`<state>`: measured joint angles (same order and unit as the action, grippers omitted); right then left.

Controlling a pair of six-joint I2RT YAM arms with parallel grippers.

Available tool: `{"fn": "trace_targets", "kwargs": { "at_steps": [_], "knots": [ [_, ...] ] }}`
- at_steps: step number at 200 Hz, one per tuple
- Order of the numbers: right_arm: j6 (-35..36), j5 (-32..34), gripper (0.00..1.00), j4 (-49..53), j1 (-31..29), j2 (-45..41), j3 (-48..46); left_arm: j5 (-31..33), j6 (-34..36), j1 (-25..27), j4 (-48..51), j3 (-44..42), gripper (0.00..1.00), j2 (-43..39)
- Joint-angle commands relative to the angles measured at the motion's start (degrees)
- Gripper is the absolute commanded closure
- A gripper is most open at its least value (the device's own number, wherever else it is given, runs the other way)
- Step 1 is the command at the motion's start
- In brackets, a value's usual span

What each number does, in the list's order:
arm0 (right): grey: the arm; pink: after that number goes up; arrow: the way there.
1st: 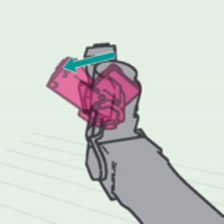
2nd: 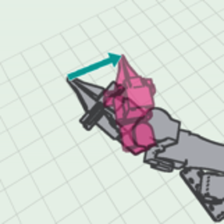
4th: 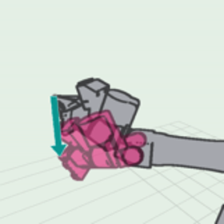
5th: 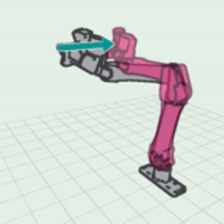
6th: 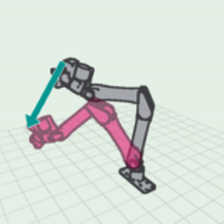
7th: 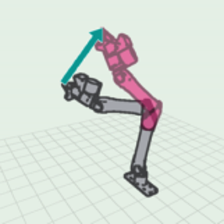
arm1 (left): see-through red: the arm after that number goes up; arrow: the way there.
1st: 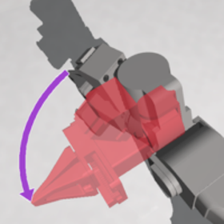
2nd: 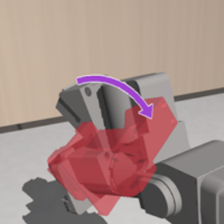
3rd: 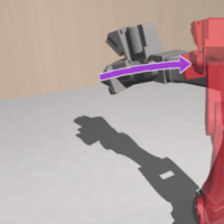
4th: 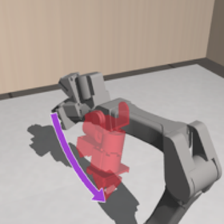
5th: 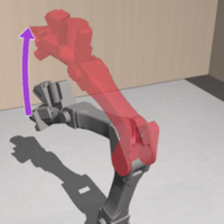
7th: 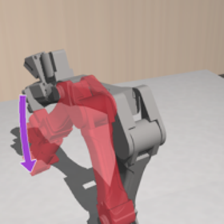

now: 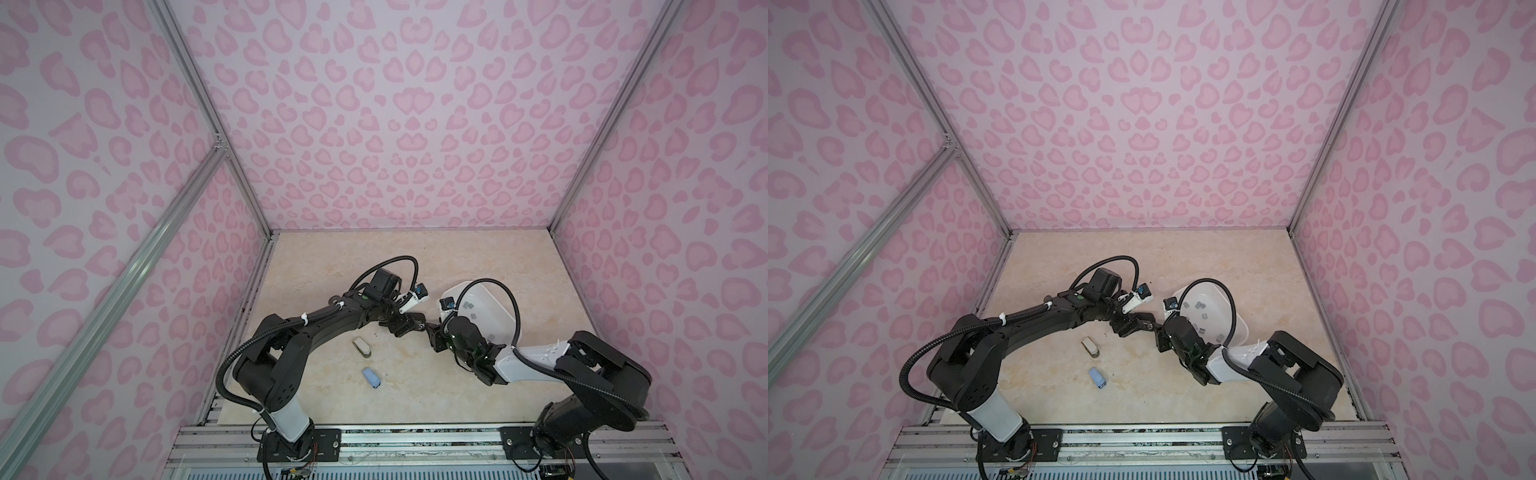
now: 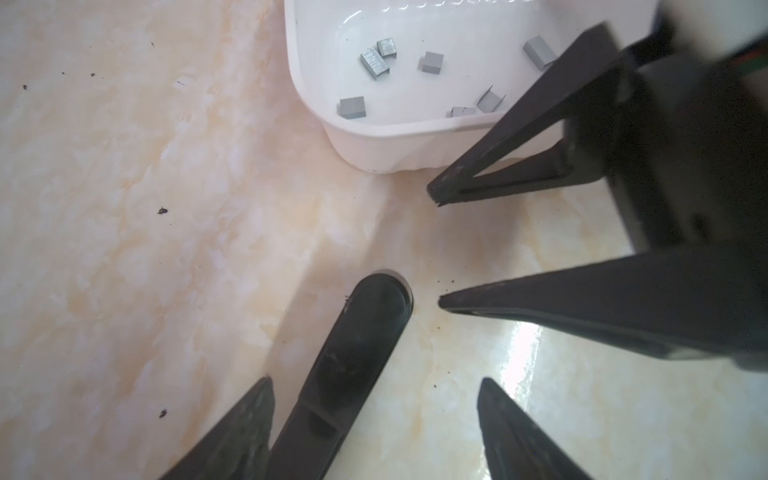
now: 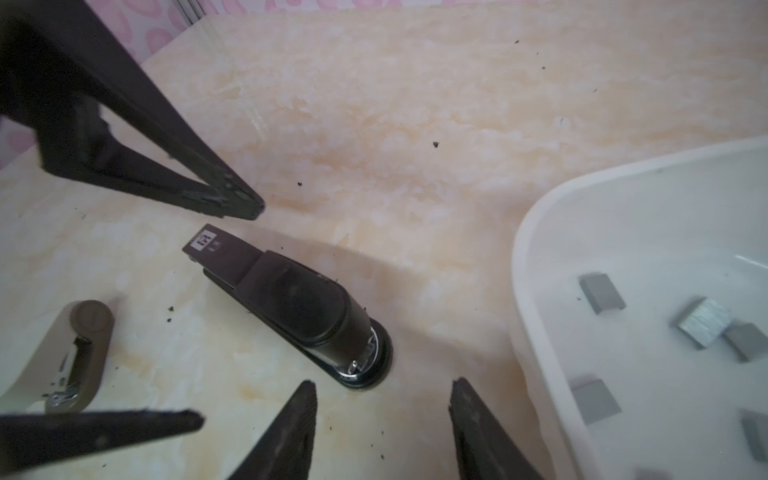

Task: Load the staples into the stapler

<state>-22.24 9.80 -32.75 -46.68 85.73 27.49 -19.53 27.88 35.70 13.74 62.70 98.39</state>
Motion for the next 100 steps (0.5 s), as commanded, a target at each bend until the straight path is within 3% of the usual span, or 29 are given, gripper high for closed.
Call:
{"fn": "trace_targets", "kwargs": {
  "at_steps": [1,46,100],
  "knots": [
    [-2.9,3.6,0.47,6.9,-0.1,-6.6,-1.6,0.3,5.0,0.0,4.0,3.1,0.23,2.7],
    [-4.8,8.3,0.41,19.8,0.0,-25.1,-4.1,-0.2,7.5,0.0,6.1,7.2,0.23,7.2],
    [-5.1,8.5,0.39,24.6,0.3,-31.9,-4.8,-1.9,8.6,0.0,7.4,10.1,0.28,10.9]
  ]
}}
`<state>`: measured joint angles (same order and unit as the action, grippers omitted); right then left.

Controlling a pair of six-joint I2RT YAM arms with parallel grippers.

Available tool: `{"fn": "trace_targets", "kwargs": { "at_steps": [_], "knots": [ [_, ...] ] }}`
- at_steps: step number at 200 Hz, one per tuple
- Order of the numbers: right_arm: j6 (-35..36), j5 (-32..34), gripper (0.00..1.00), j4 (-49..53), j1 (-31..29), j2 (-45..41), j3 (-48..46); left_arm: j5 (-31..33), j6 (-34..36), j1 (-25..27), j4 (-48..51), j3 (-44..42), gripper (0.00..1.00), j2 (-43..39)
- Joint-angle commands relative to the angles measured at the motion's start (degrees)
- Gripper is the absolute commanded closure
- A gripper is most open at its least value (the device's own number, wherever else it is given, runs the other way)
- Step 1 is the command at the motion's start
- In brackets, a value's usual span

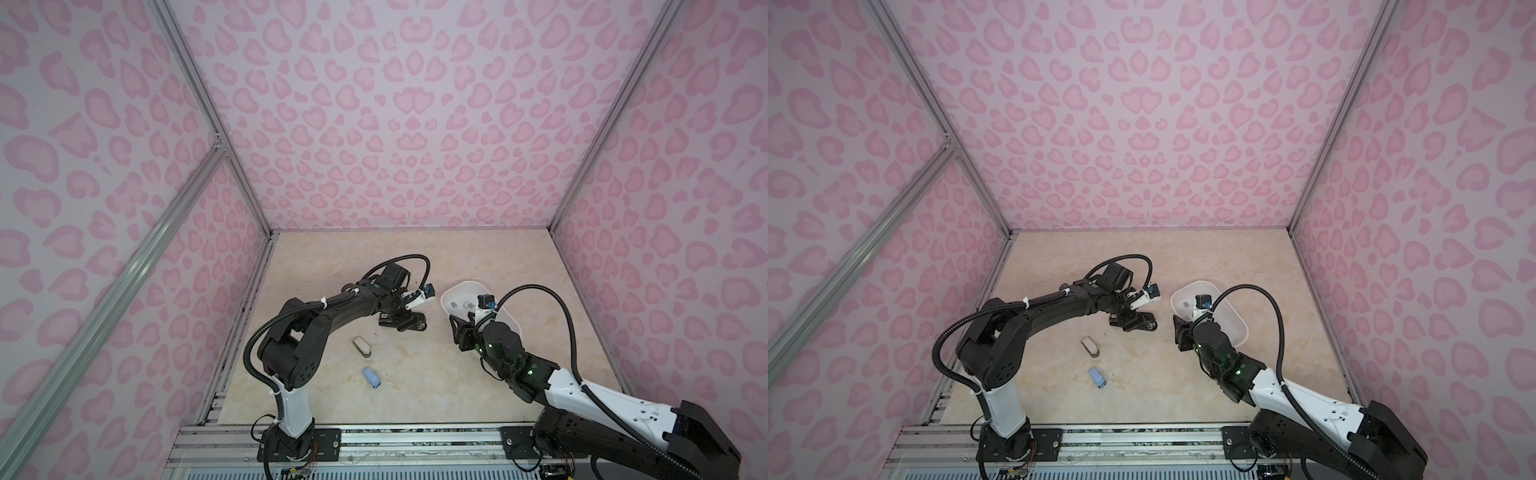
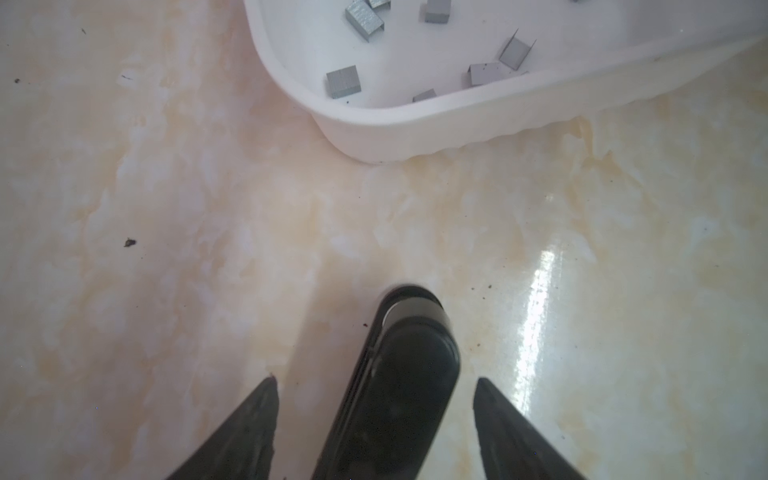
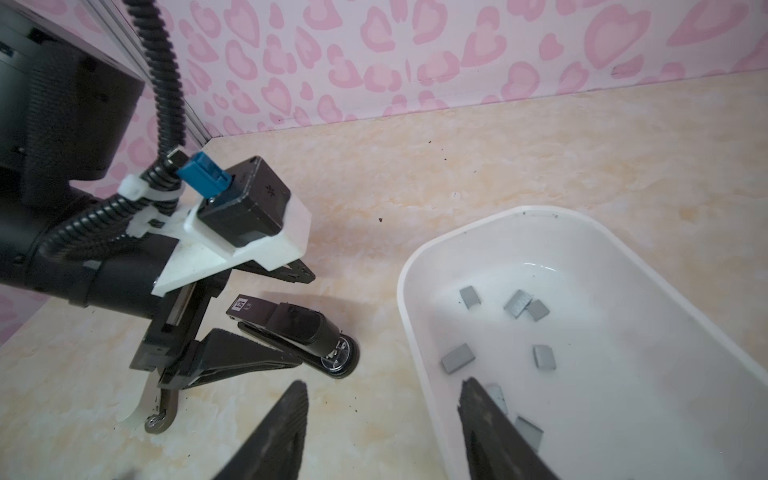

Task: Load the staples into the stapler

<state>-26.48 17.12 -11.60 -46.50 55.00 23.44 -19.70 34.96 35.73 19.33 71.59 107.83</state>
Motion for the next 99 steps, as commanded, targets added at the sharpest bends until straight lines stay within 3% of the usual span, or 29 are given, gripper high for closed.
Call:
{"fn": "trace_targets", "kwargs": {
  "at_steps": [1,31,85,99],
  "knots": [
    [-0.9,1.2,0.39,3.4,0.1,-1.2,-0.8,-1.7,1.6,0.0,1.8,1.3,0.29,1.5],
    [-0.9,0.9,0.39,2.8,0.4,-1.9,-1.2,-3.0,1.8,0.0,3.2,2.6,0.38,2.8],
    [-1.4,0.6,0.39,2.0,0.8,-0.9,-1.6,-3.4,1.7,0.0,4.3,3.7,0.67,3.7],
    [-1.6,0.4,0.40,1.8,1.0,-0.6,-1.7,-3.4,1.6,-0.1,4.6,3.9,0.70,4.0]
  ]
}}
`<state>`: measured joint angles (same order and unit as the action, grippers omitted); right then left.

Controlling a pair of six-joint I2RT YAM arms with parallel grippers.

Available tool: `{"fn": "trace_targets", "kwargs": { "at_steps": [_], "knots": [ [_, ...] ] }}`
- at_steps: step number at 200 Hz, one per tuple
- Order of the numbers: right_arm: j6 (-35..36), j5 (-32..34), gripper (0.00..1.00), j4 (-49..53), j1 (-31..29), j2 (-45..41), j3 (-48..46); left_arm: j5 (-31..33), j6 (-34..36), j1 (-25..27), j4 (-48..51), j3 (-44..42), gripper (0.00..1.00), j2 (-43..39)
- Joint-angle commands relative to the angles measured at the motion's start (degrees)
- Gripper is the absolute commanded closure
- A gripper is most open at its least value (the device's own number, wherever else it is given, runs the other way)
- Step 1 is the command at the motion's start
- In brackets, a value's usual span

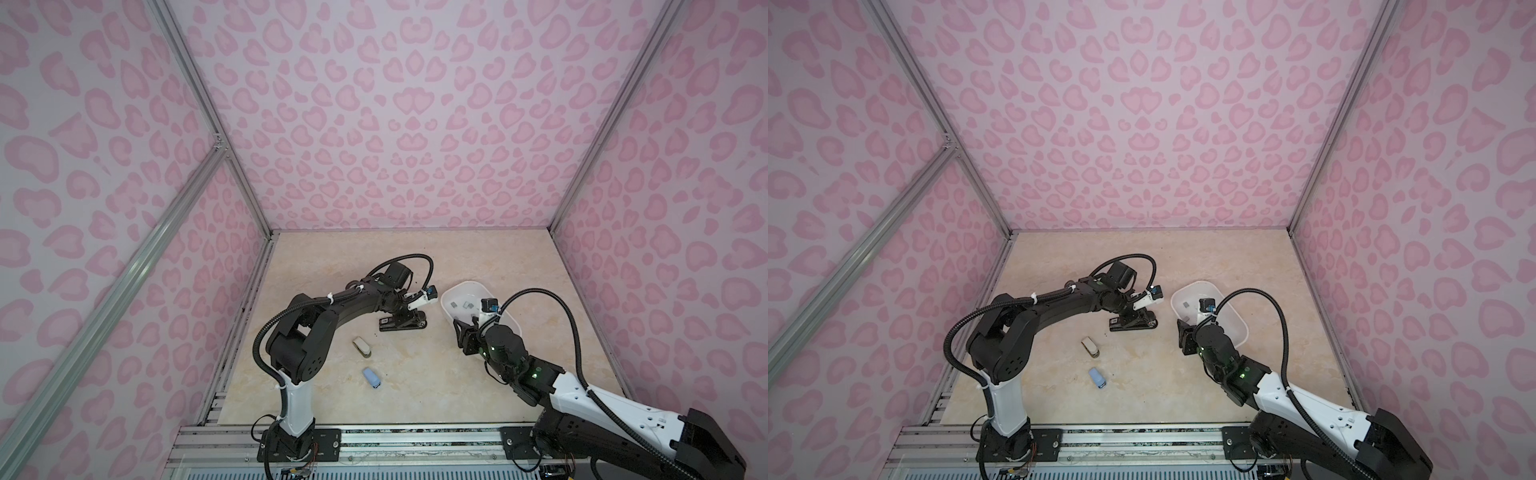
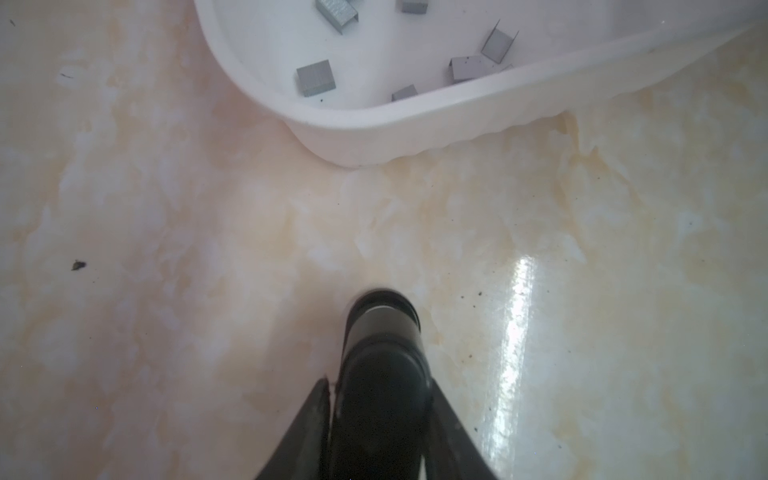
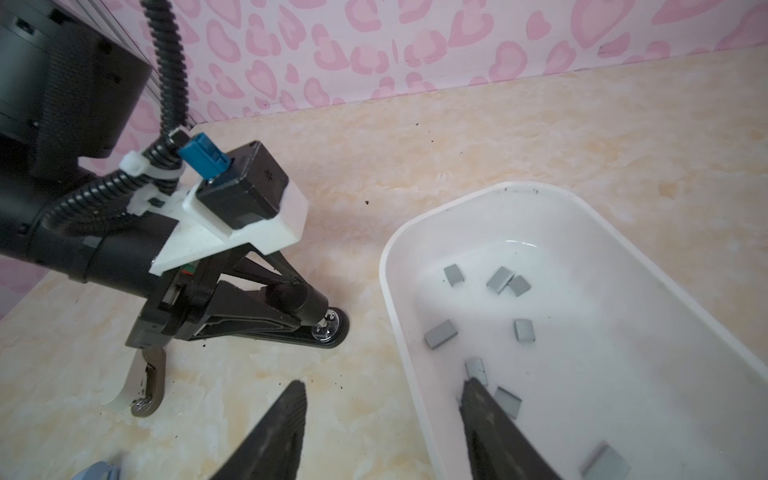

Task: Load the staples into the stapler

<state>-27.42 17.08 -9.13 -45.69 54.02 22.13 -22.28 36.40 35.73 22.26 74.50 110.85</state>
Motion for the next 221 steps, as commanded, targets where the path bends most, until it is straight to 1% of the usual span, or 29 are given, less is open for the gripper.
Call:
{"fn": "trace_targets", "kwargs": {
  "at_steps": [1,24,39,44,45,49,66,85,111,135,137,141,161,181,221],
  "knots": [
    [-0.7,0.5,0.40,-0.8,0.2,0.4,-0.4,-0.8,0.1,0.0,1.6,1.0,0.71,0.9],
    [-0.8,0.3,0.40,-1.2,0.3,0.5,-0.5,-0.6,0.2,0.0,1.6,1.0,0.71,0.9],
    [-1.0,0.1,0.40,-1.2,0.3,0.7,-0.5,0.1,0.0,-0.1,1.7,1.1,0.65,1.0],
    [-1.0,0.1,0.39,-1.4,0.3,0.7,-0.5,0.3,-0.1,0.0,1.7,1.1,0.65,1.0],
    [-1.0,0.1,0.39,-1.4,0.3,0.7,-0.5,0.3,-0.1,-0.1,1.7,1.1,0.62,1.0],
    [-1.0,0.0,0.40,-1.5,0.3,0.7,-0.5,0.5,-0.1,0.0,1.7,1.2,0.59,1.1],
    [-1.3,-0.1,0.40,-1.7,0.3,1.1,-0.5,1.0,-0.2,0.0,1.6,1.2,0.54,1.3],
    [-1.5,-0.4,0.40,-2.2,0.3,1.7,-0.5,1.2,-0.3,0.0,1.6,1.3,0.52,1.7],
    [-1.5,-0.7,0.40,-2.3,0.3,2.5,-0.2,1.3,-0.3,0.0,1.6,1.6,0.52,2.0],
    [-1.6,-1.0,0.40,-2.0,0.3,3.0,0.4,0.9,-0.3,0.0,1.8,2.0,0.63,1.9],
    [-1.6,-1.1,0.40,-1.9,0.3,3.1,0.5,0.8,-0.3,0.0,1.8,2.0,0.66,1.9],
    [-1.6,-1.1,0.40,-1.9,0.3,3.2,0.6,0.5,-0.3,0.0,2.0,2.1,0.70,1.8],
    [-1.9,-1.6,0.40,-2.1,0.3,3.7,0.8,-0.9,-0.3,0.0,2.0,2.1,0.85,0.6],
    [-2.4,-2.5,0.41,-2.4,0.3,4.2,1.1,-2.2,-0.5,0.0,1.8,1.7,0.96,-2.1],
    [-3.4,-4.9,0.46,-4.2,0.3,4.2,1.6,-3.5,-2.2,0.0,2.2,-1.1,0.96,-11.4]
  ]
}}
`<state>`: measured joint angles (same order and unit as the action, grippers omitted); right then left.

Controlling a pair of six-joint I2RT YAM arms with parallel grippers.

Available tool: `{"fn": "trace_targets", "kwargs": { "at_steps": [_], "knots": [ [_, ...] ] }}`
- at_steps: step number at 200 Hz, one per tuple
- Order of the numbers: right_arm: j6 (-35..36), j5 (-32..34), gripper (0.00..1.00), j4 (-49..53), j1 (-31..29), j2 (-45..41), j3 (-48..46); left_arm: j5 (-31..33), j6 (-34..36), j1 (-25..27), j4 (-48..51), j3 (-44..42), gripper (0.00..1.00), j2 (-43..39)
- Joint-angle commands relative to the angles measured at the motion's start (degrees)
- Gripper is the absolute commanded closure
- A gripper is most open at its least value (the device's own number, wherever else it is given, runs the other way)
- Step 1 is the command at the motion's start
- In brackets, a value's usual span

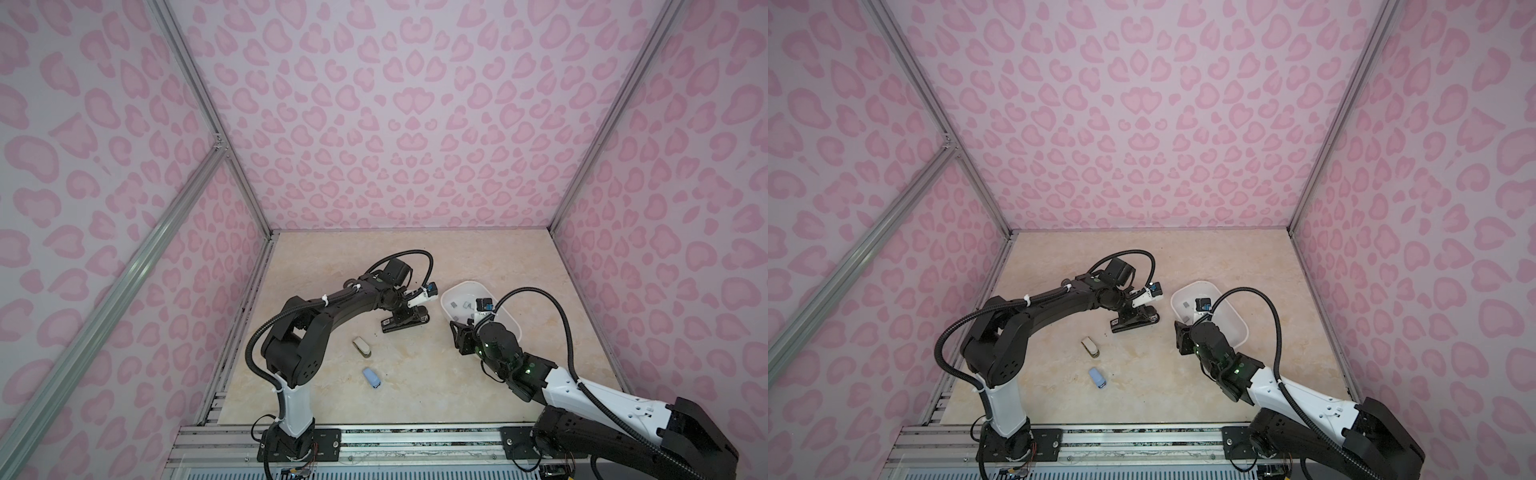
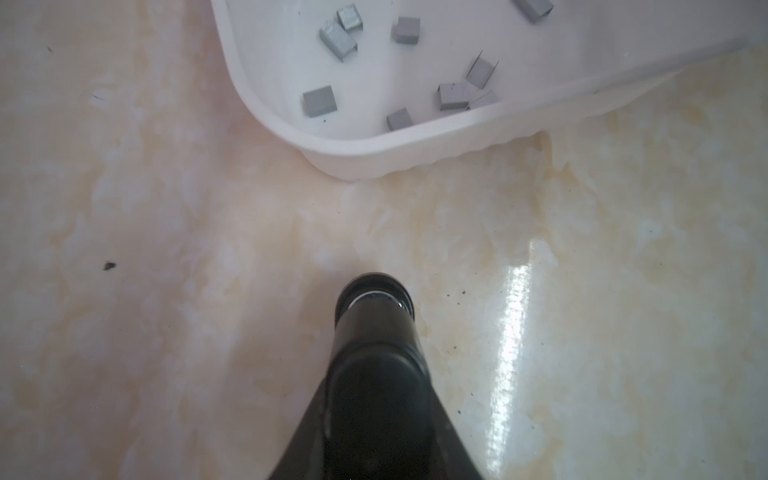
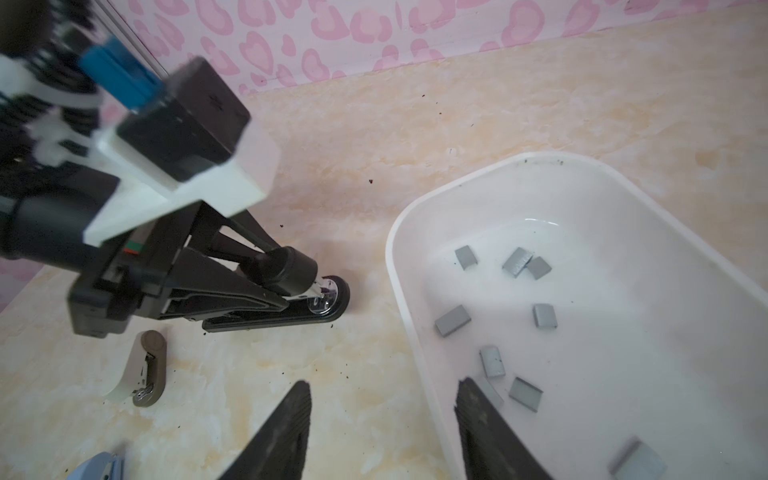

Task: Load the staples into the stapler

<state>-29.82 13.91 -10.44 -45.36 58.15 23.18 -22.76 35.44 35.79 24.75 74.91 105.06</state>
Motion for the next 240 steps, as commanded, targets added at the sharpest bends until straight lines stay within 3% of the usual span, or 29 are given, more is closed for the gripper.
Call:
{"fn": "trace_targets", "kwargs": {
  "at_steps": [1,31,77,107,163,240],
  "knots": [
    [-1.1,-1.8,0.47,-2.9,0.0,0.0,0.5,-3.2,-1.2,0.0,-0.3,-1.6,0.96,-5.9],
    [-1.3,-5.2,0.49,-4.6,0.0,-0.5,1.4,-6.2,-2.8,0.6,-1.6,-6.5,0.96,-14.7],
    [-3.0,-9.5,0.48,-7.2,0.2,-3.2,1.4,-1.9,-5.6,5.5,-3.3,-12.1,0.96,-23.0],
    [-3.7,-10.6,0.50,-6.5,0.2,-3.6,1.8,-2.8,-8.8,6.4,-5.2,-13.8,0.96,-26.2],
    [-3.8,-15.0,0.50,-7.2,-0.4,-3.0,1.8,-5.3,-10.7,6.6,-6.5,-14.1,0.96,-26.5],
    [-5.4,-14.4,0.55,-10.6,-1.0,2.8,0.8,-8.4,-10.8,6.7,-8.8,-13.2,0.96,-26.8]
  ]
}}
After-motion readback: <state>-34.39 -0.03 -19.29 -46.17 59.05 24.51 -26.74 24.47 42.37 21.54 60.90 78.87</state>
